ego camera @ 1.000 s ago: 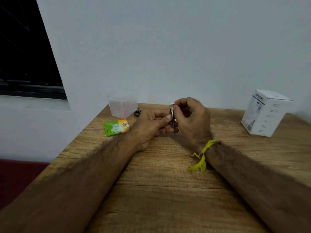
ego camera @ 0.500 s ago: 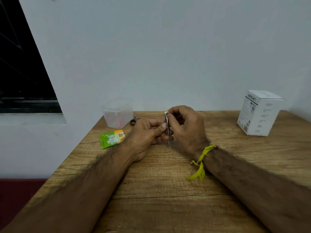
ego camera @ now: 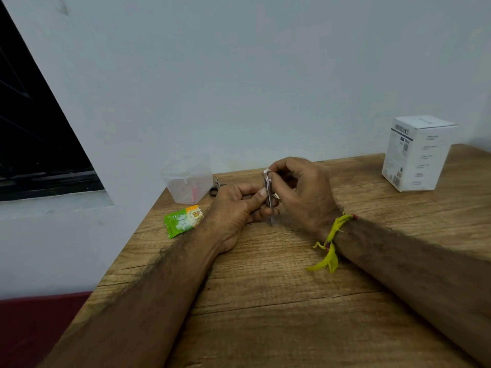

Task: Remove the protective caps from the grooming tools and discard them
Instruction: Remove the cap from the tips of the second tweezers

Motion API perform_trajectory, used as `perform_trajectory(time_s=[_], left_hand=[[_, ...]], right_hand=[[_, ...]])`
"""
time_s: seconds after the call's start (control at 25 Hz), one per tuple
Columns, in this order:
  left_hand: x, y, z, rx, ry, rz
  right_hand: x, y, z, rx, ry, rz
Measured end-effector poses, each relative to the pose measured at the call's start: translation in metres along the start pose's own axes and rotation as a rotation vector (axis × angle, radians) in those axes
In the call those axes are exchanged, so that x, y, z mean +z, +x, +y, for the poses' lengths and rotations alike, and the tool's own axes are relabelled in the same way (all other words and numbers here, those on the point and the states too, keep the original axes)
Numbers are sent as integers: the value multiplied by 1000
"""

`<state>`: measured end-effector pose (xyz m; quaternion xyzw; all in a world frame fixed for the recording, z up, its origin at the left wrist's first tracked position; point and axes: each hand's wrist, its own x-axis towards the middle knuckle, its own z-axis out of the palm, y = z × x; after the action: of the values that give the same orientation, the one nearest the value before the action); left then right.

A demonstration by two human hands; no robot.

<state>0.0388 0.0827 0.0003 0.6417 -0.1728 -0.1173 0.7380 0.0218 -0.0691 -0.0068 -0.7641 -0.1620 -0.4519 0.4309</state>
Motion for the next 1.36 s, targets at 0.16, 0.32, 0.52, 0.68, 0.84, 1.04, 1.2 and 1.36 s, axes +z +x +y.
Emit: perform_trajectory(time_s=[0.16,0.32,0.52,0.68,0.84,1.04,1.2,1.36], left_hand=[[0,0,1,-4,4,2],[0,-1,1,-4,3,6],[-1,-1,1,-6,-8,17],[-1,0,3,-9,-22,22],[0,-2,4,-10,-43,42],[2,-3,5,-7,-71,78],[2,-4,6,0,-89,102],[3,-4,7,-1,-85,102]], right_hand=[[-1,-1,-3,-45,-27,-21],[-2,-2,-5,-55,-33,-39],[-3,-3,-3,-72,-45,-63],[-5,-2,-3,-61,-35,-48],[-5,-2,-3,-56,-31,-58],[-7,-3,-3,-101,-33,-101],[-7,-4,-3,-122,-72,-131],[-7,-3,-2,-124,-92,-129]])
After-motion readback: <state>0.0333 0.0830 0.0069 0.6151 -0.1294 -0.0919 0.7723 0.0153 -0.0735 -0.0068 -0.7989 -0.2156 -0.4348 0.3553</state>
